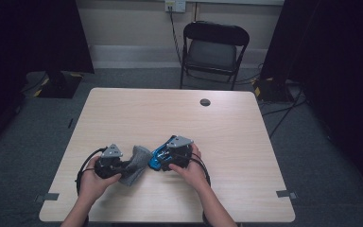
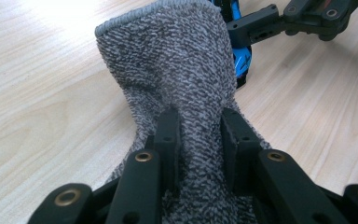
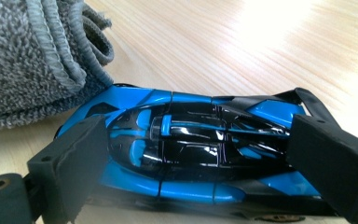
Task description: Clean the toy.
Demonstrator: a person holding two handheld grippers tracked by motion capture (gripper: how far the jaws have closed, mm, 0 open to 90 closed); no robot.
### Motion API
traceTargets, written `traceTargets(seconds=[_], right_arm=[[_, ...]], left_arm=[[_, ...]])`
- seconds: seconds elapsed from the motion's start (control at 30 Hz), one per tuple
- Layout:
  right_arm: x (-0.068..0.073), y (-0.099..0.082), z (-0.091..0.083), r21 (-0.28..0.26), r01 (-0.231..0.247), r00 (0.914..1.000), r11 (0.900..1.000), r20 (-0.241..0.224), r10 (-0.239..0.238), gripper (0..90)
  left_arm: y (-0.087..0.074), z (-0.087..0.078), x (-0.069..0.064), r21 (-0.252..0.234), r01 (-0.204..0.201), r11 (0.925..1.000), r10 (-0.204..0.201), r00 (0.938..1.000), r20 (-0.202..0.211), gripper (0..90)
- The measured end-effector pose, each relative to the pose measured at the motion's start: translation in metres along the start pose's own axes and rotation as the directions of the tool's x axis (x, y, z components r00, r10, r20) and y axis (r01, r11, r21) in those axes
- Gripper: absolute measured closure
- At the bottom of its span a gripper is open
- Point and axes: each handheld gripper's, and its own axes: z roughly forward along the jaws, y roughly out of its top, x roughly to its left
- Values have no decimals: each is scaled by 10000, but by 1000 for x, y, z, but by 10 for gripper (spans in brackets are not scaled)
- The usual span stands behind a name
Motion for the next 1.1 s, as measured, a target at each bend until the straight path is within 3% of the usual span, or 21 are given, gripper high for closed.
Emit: traceTargets(seconds=[0.17, 0.37, 0.53, 0.6, 0.8, 0.93, 1.1], right_arm=[[-2, 2, -5, 188, 46, 10000, 9998, -36, -45, 99], [-7, 10, -23, -309, -47, 9990, 9995, -453, 33, 119], [-13, 12, -46, -322, 464, 9955, 9984, -808, -488, 118], [-17, 10, -57, -443, 527, 9941, 9976, -922, -566, 117], [-33, -1, -92, -735, 527, 9912, 9959, -1177, -611, 117], [-45, -6, -118, -1149, 479, 9888, 9922, -1350, -634, 116], [-58, -9, -137, -1319, 336, 9940, 9907, -990, -469, 118]], left_arm=[[4, -4, -1, -205, -41, 9998, 41, 10000, 7, 707], [15, -10, -6, -516, -239, 9984, 241, 9997, 32, 708], [31, -7, -20, -716, -748, 9946, 760, 9970, 145, 707], [37, -2, -26, -784, -728, 9943, 757, 9965, 344, 708], [55, 23, -49, -656, -1230, 9902, 1283, 9881, 852, 708], [68, 41, -66, -583, -1698, 9838, 1757, 9772, 1192, 707], [80, 66, -86, -559, -1922, 9798, 1989, 9665, 1620, 707]])
